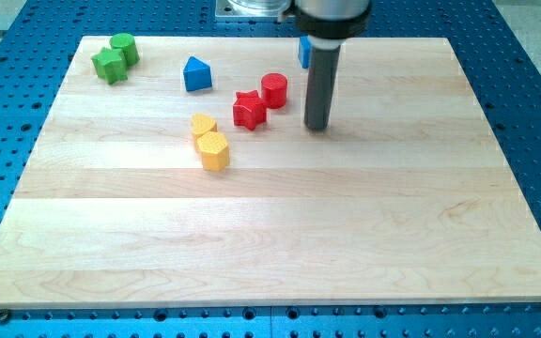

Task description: Slide the red blocks towards the center right

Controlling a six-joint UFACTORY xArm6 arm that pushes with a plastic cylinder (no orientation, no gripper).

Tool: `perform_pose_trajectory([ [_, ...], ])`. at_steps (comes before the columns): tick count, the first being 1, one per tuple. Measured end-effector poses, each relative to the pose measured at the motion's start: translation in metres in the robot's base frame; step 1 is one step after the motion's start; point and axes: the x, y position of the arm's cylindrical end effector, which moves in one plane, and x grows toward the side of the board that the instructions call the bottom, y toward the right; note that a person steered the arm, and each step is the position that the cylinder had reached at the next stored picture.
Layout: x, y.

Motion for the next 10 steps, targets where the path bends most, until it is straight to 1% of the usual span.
perform_pose_trajectory([
  [2, -0.002, 0.001],
  [3, 0.007, -0.003],
  [10, 0.008, 0.003],
])
